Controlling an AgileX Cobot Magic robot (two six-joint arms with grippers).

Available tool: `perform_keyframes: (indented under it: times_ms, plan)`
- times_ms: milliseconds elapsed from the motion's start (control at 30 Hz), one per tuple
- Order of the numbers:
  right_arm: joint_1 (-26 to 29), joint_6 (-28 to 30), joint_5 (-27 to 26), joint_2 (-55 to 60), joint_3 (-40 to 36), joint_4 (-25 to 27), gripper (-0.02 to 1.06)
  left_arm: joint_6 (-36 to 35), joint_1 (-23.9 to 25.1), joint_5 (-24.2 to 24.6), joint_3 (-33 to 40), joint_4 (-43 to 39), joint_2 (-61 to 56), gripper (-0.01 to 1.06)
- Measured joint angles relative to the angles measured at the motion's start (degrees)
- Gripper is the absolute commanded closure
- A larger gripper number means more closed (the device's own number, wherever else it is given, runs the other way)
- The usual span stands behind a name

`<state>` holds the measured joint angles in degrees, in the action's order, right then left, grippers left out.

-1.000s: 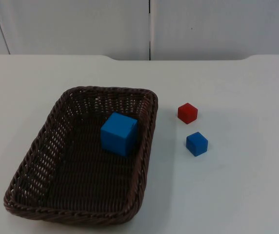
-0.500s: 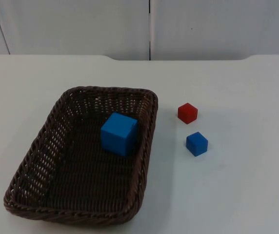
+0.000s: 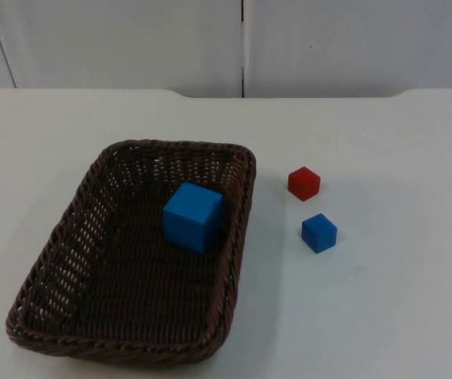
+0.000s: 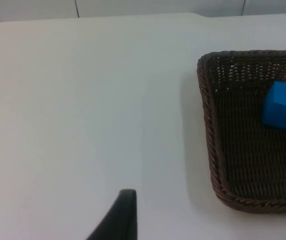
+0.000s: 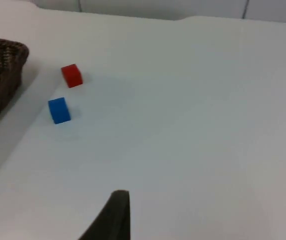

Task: Pick up the basket with the left hand and place the largest block into the basket with the right hand.

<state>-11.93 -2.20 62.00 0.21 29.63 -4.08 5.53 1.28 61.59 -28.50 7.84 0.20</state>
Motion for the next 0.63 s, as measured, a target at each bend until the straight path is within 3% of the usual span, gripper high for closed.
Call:
perform_keyframes:
  times_ms: [267,633]
  plan:
    - [5.95,0.00,0.00,0.00,0.00,0.00,-0.01,0.00,0.00,0.00,0.00,0.00,0.00,0.00]
    - [7.28,0.00,0.00,0.00,0.00,0.00,-0.01,0.00,0.00,0.00,0.00,0.00,0.00,0.00]
